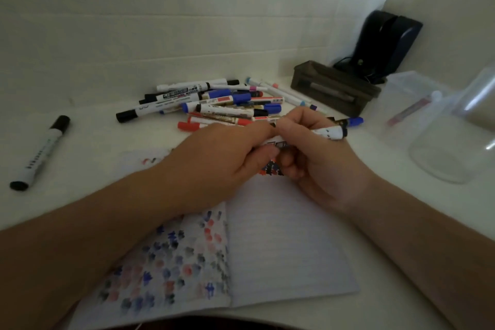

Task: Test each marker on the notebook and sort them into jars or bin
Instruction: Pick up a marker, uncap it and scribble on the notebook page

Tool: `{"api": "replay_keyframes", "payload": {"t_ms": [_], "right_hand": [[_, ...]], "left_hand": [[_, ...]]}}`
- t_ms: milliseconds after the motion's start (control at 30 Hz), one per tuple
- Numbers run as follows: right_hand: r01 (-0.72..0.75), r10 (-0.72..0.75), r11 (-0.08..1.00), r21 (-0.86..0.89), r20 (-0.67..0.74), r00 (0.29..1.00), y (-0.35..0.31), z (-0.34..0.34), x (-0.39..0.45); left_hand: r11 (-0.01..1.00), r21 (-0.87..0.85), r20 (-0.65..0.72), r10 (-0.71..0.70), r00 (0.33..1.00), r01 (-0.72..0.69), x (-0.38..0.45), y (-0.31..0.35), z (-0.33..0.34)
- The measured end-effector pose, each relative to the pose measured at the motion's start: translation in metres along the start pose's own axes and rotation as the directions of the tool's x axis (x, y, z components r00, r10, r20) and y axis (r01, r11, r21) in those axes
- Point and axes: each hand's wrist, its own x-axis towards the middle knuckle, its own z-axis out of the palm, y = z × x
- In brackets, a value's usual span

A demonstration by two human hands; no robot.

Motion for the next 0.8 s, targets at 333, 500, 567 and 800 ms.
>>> {"api": "replay_keyframes", "payload": {"t_ms": [333,500,567,800], "right_hand": [[0.045,-0.045,0.997,-0.06,-0.009,0.999,0.003,-0.001,0.001],[0.102,-0.101,0.991,-0.091,0.017,0.995,0.003,-0.006,0.001],[0.132,-0.13,0.981,-0.14,0.026,0.991,0.003,-0.009,0.0],[0.057,-0.054,0.998,-0.035,0.059,0.997,-0.031,-0.048,0.004]], "left_hand": [[0.979,-0.198,0.028,-0.033,0.999,0.038,0.0,-0.002,0.006],[0.976,-0.209,0.029,-0.058,0.998,0.063,0.0,-0.004,0.006],[0.97,-0.222,0.041,-0.088,0.995,0.095,0.0,-0.006,0.006],[0.976,-0.139,0.097,-0.153,0.984,0.165,0.0,-0.001,-0.001]]}}
